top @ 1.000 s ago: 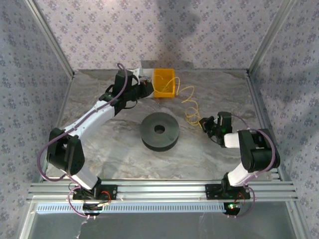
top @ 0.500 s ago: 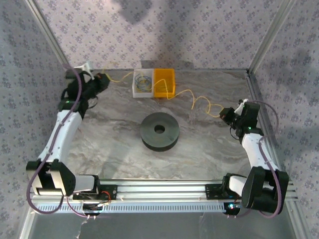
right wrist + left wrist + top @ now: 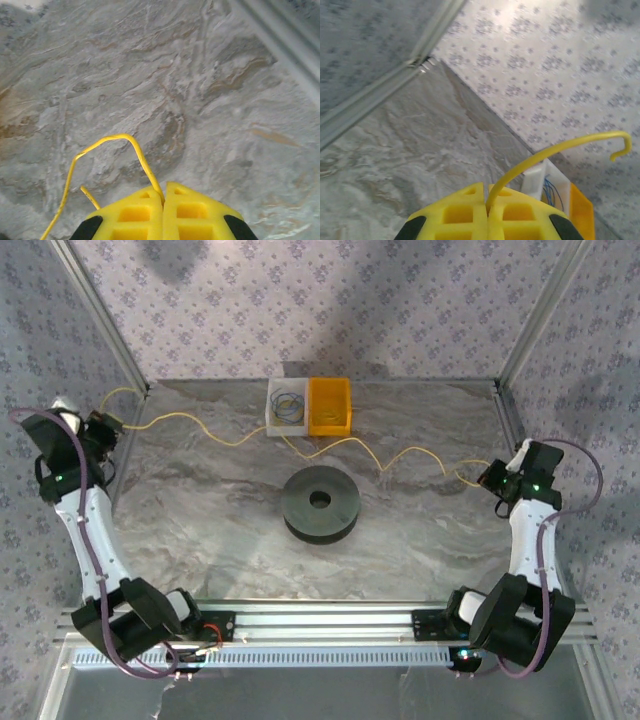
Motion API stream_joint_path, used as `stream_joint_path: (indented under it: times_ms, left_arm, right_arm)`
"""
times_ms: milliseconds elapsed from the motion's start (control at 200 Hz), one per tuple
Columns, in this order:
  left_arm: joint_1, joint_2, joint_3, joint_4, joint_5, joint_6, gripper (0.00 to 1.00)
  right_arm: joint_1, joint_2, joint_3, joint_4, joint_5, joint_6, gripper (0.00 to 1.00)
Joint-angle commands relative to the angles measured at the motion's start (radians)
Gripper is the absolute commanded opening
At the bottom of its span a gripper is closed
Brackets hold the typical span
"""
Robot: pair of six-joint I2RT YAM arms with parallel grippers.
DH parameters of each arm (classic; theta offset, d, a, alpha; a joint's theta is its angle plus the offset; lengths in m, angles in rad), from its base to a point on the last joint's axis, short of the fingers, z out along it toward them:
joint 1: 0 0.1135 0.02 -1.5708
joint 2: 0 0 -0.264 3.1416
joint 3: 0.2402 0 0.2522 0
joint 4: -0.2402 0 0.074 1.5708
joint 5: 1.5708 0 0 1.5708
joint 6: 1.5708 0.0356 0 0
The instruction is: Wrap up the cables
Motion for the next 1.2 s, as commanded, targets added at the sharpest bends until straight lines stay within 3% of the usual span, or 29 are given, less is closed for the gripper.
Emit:
stream_joint_path:
  times_ms: [0,350,820,954,1059,1194]
  left_arm:
    - [0.079,0.024,0.073,-0.001,-0.012,0.015,0.00]
    - [0.239,0.108,0.253,-0.058,0.022,0.025,0.00]
    - [0.324,0.136,0.361,-0.100,-0.004,0.037,0.00]
    - [0.345,0.142,0.393,-0.106,0.010,0.032,0.00]
    - [0.296,0.125,0.360,-0.084,0.066,0.023,0.00]
    - [0.069,0.097,0.327,-0.166,0.020,0.167,0.00]
  right_arm:
    - [-0.022,0.012,0.035,-0.059,0.205,-0.069,0.00]
    - [-0.052,0.054,0.062,-0.062,0.468,-0.117,0.00]
    - [-0.086,0.150,0.067,-0.020,0.669,-0.154,0.00]
    - [-0.083,0.152,0.073,-0.025,0.661,-0.149,0.00]
    - [-0.051,0.139,0.072,-0.025,0.594,-0.126,0.00]
    - [0.020,0.121,0.051,-0.009,0.488,-0.069,0.00]
